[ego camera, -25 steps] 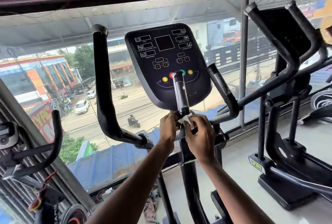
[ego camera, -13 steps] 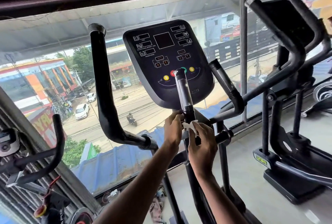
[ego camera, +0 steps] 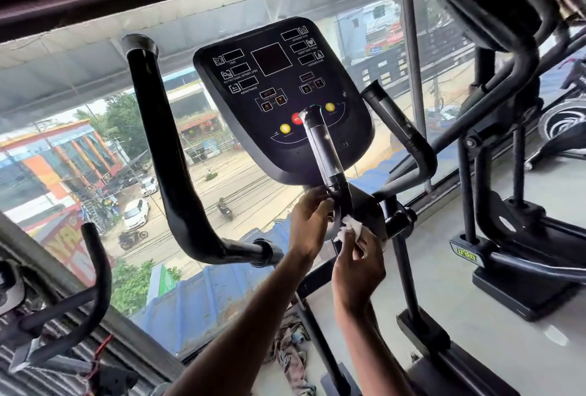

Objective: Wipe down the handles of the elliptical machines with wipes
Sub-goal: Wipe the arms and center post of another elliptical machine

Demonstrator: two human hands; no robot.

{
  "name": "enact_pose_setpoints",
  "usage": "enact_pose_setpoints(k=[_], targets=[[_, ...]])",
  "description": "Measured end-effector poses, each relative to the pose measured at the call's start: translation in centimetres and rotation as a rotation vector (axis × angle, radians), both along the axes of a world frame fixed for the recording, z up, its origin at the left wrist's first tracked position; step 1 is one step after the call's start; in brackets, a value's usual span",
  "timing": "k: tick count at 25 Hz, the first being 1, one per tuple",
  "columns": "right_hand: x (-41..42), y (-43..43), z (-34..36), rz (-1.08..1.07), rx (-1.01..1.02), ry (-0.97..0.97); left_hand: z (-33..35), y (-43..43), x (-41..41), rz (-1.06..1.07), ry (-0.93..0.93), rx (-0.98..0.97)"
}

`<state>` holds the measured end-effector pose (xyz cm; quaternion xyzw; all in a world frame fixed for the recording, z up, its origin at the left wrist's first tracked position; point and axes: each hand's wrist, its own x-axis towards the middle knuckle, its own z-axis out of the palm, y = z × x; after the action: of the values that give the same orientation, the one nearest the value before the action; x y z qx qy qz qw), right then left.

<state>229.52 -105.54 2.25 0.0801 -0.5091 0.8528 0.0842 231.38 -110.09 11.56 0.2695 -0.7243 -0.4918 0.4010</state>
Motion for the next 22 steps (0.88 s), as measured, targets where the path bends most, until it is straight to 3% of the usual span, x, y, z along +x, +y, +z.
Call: enact_pose_setpoints(k=[2, 7, 11, 15, 19, 22], targets=[[0.7, -0.4, 0.4, 0.0, -0.036, -0.003, -0.3, -0.3, 0.1, 0.0, -0.018, -0.007], [1.3, -1.9, -0.5, 0.15, -0.027, -0.379, -1.1, -1.0, 0.2, 0.001, -0.1, -0.079], [1.5, -2.7, -0.1, 0.133, -0.056, -0.303, -1.1, -1.2, 0.1, 0.015, -0.134, -0.098], [1.6, -3.6, -0.5, 0.173, -0.071, -0.389, -1.2, -1.4, 0.2, 0.027, -0.138, -0.108], [1.1, -4.3, -1.0, 0.273, 0.051, -0.52, -1.4, -1.2, 0.2, 0.039, -0.151, -0.116], [1.8, -4.2, -0.7, 0.236, -0.042, -0.461, -1.4, -1.1, 0.3, 0.041, -0.147, -0.131]])
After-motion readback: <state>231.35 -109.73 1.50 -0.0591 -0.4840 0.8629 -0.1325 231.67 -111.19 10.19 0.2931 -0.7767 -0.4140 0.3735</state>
